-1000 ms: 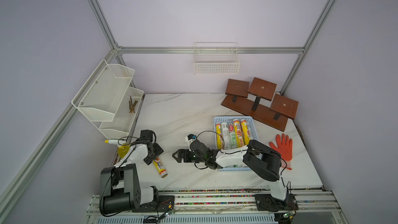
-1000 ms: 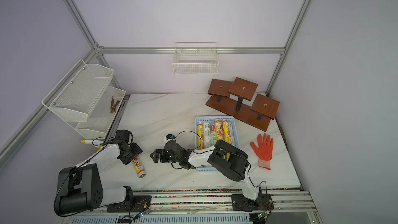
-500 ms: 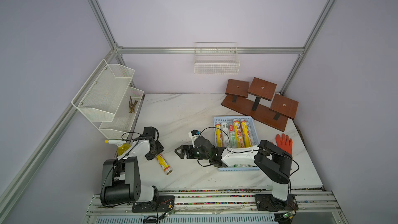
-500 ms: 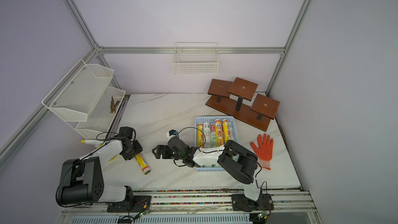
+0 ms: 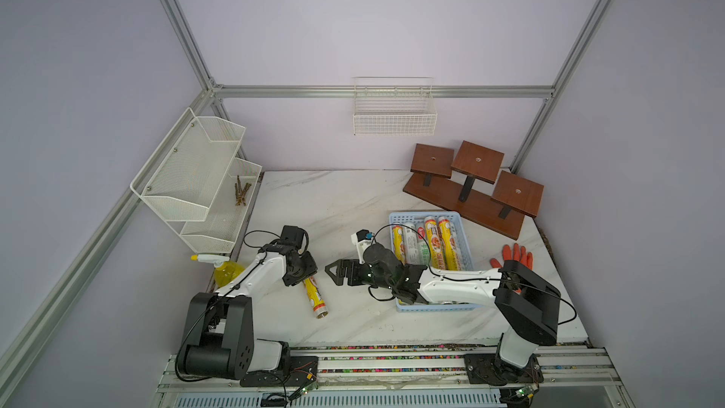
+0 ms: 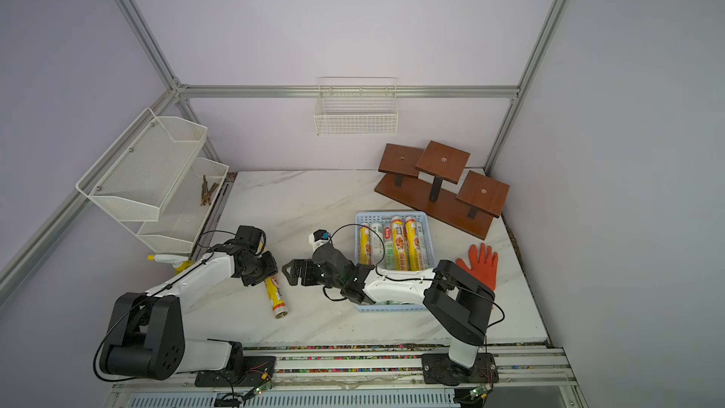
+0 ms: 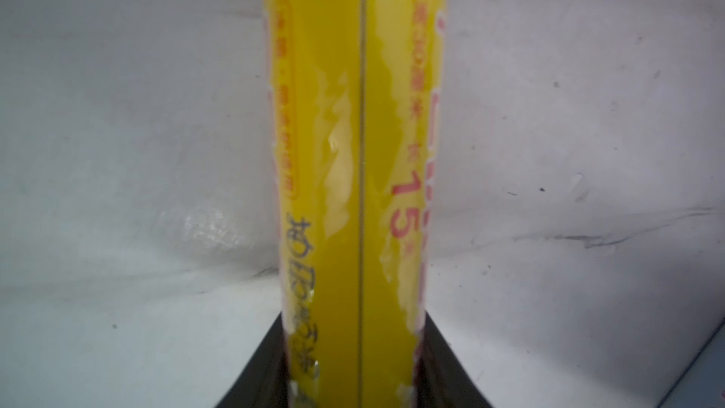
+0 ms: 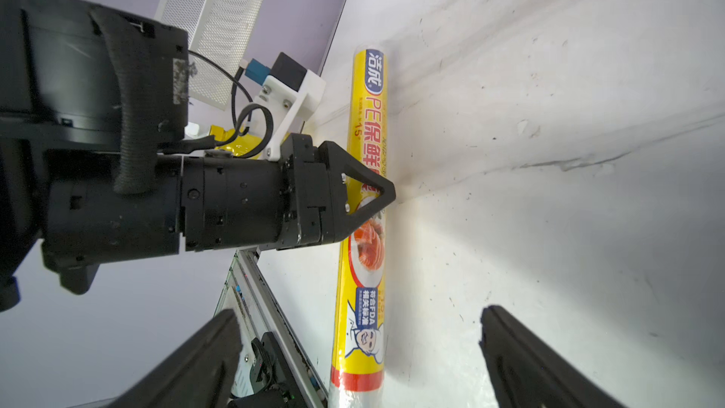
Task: Put the plastic wrap into the basket
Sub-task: Pick up the plastic wrap from the corner of the board, then place the plastic wrap in the basket.
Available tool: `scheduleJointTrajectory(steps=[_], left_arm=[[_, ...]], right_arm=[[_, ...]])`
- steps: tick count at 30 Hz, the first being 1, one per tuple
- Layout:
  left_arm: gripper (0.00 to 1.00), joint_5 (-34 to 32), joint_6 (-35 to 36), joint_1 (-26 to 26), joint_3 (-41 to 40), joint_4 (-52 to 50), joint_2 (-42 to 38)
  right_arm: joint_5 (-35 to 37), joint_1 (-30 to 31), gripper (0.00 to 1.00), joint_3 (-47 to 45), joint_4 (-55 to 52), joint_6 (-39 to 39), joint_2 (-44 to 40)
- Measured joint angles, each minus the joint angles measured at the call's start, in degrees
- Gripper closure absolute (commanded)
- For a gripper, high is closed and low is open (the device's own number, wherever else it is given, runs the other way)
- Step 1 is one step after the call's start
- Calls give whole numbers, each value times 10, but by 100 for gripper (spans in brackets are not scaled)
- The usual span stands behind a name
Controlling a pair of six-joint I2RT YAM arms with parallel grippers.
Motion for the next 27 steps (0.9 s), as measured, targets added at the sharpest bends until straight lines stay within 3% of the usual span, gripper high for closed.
scheduleJointTrajectory(steps=[6,14,27], left_arm=[[68,16,-16,-57,42,-8,0],[69,19,-51,-177,160,-13,10],[68,23,-82,-339,370,1,223]], right_arm=[[23,-39,1,-26,-59,-34,-76],[5,-146,1,-74,-159,-82,-216],[70,-244,1,-94,-405,-128,-387]])
